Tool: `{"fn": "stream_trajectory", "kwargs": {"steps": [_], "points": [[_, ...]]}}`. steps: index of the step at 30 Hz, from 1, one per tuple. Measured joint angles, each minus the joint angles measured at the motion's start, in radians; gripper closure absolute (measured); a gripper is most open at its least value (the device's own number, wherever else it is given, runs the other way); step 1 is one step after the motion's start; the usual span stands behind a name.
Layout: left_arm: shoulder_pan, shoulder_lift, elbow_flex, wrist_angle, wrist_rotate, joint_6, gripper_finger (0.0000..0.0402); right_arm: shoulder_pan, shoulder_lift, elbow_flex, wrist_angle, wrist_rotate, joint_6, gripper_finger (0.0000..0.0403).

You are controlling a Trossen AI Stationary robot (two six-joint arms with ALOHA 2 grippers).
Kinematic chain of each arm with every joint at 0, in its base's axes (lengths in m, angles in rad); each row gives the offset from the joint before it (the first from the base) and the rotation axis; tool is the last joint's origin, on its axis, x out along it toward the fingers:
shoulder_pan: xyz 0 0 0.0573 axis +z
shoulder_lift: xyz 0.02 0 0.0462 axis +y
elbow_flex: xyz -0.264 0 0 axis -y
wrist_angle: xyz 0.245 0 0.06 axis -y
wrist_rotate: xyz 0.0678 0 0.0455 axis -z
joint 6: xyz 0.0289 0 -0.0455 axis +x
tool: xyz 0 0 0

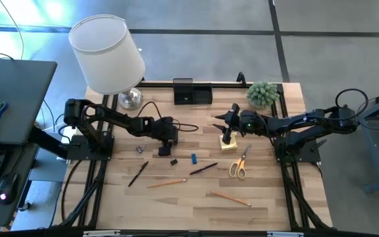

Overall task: Pick and place office supplies into organizer
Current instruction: Put the top black binder clip into the black desk organizer, then put the left orange pencil into the black desk organizer

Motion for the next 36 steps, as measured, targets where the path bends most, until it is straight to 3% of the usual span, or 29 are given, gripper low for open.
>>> {"fn": "stream_trajectory", "kwargs": {"steps": [6, 9, 15, 18, 24, 30, 36], "points": [[0.006, 0.004, 0.108, -0.006, -0.202, 0.095, 0.0288, 0.000, 0.000, 0.000, 0.000, 0.000, 0.000, 0.0235], [0.024, 0.003, 0.181, -0.034, -0.254, 0.178, 0.0287, 0.000, 0.000, 0.000, -0.005, 0.000, 0.000, 0.0235], [0.171, 0.002, 0.303, -0.058, -0.310, 0.278, 0.0242, 0.000, 0.000, 0.000, -0.040, 0.000, 0.000, 0.0235], [0.267, 0.001, 0.330, -0.051, -0.257, 0.313, 0.0238, 0.000, 0.000, 0.000, -0.053, 0.000, 0.000, 0.0236], [0.387, 0.001, 0.333, -0.064, -0.004, 0.327, 0.0269, 0.000, 0.000, 0.000, -0.082, 0.000, 0.000, 0.0236], [0.382, 0.001, 0.333, -0.067, -0.013, 0.323, 0.0303, 0.000, 0.000, 0.000, -0.082, 0.048, -0.010, 0.0236], [0.324, 0.001, 0.333, -0.088, -0.017, 0.246, 0.0299, 0.000, 0.000, 0.000, -0.073, 0.034, -0.011, 0.0236]]}}
